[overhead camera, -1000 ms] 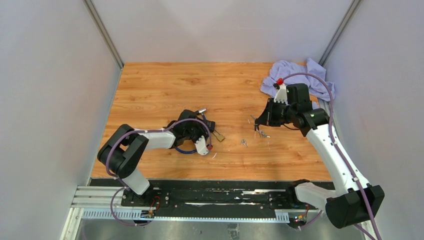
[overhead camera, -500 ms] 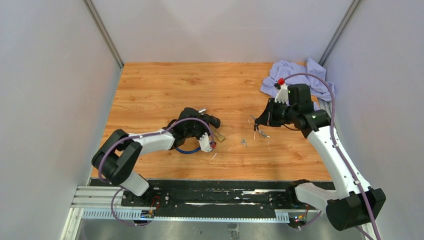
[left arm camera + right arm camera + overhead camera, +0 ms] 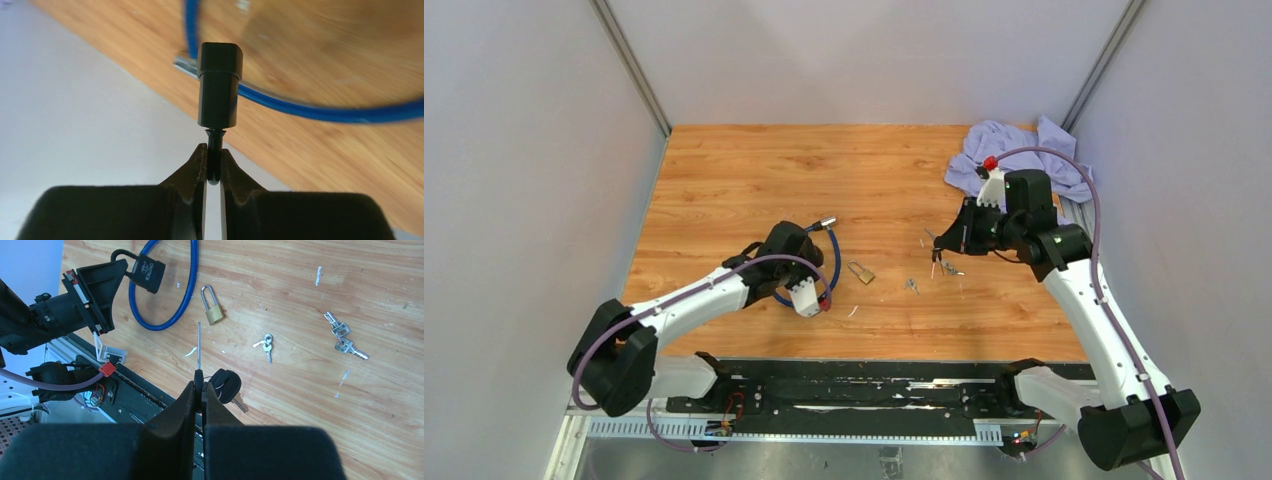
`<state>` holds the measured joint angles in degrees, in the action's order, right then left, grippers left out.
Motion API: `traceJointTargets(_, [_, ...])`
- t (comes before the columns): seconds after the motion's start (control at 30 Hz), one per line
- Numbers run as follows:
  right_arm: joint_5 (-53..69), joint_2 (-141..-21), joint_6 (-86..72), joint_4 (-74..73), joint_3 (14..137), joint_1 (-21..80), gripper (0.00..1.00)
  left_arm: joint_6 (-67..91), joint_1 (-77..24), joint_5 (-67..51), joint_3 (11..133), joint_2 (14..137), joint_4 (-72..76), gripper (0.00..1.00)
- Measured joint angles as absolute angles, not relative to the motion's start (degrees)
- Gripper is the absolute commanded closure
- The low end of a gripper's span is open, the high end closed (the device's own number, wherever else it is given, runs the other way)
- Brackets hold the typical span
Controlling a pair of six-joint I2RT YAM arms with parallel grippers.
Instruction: Unlock with the key
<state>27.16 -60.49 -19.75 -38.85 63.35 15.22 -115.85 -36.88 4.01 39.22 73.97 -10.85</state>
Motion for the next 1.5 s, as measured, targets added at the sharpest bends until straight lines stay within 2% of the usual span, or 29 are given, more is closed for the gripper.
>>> traceJointTargets(0.17, [28.0, -60.3, -19.7, -38.9, 63.4, 15.2, 0.99, -117.9, -37.1, 12.5, 38.9, 70.0, -23.8, 0.98])
traceJointTargets(0.37, [28.6, -59.4, -20.1, -38.9, 63.0, 15.2, 0.99, -117.5, -40.9, 20.3, 37.9, 72.3, -27.7, 0.94])
traceJointTargets(0.5, [28.9, -58.3, -20.2, -38.9, 62.7, 15.2, 1.0, -114.4, -44.7, 26.6, 39.4, 77.2, -27.6, 0.82])
traceJointTargets(0.73, [29.2, -58.1, -20.3, -38.9, 62.7, 15.2, 1.0, -103.3, -49.6, 31.6, 45.7, 85.3, -31.7, 0.47])
traceJointTargets(0.83, [29.3, -58.1, -20.3, -38.9, 62.7, 15.2, 1.0, -99.4, -50.5, 32.2, 47.8, 86.2, -34.3, 0.4])
traceJointTargets(1.13, [29.5, -58.1, -20.3, -38.9, 62.7, 15.2, 0.99, -91.8, -50.9, 31.1, 52.7, 87.3, -42.1, 0.34])
traceJointTargets(1.5, [29.5, -57.9, -20.3, -38.9, 62.7, 15.2, 0.99, -89.9, -51.0, 30.1, 53.0, 91.2, -42.7, 0.46])
